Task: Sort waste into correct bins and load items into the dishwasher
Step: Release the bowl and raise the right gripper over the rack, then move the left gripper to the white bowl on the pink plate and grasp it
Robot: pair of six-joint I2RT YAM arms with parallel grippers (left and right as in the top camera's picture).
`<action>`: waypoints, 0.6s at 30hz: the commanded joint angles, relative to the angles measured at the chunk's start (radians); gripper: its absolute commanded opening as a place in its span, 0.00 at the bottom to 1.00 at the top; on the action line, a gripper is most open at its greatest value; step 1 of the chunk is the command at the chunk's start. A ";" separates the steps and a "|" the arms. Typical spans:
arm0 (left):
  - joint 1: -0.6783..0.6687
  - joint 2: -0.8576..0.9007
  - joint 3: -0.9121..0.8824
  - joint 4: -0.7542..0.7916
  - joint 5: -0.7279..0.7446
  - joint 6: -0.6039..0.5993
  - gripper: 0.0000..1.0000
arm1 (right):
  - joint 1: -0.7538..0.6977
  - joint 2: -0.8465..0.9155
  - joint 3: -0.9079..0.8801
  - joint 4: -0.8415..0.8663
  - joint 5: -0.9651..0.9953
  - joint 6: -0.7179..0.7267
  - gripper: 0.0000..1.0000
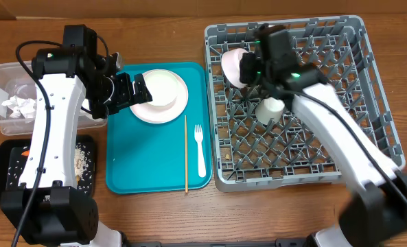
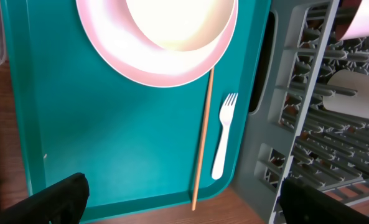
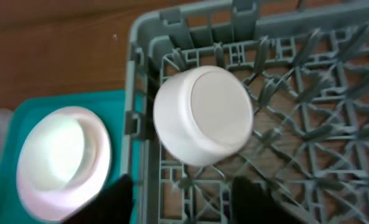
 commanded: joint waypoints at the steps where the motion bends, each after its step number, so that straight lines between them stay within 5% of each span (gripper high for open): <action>1: -0.006 -0.005 0.017 0.002 -0.004 0.015 1.00 | -0.005 -0.122 0.009 -0.070 0.001 -0.014 0.64; 18: -0.011 0.001 0.003 0.222 -0.082 -0.031 1.00 | -0.005 -0.229 0.006 -0.439 0.001 -0.014 0.78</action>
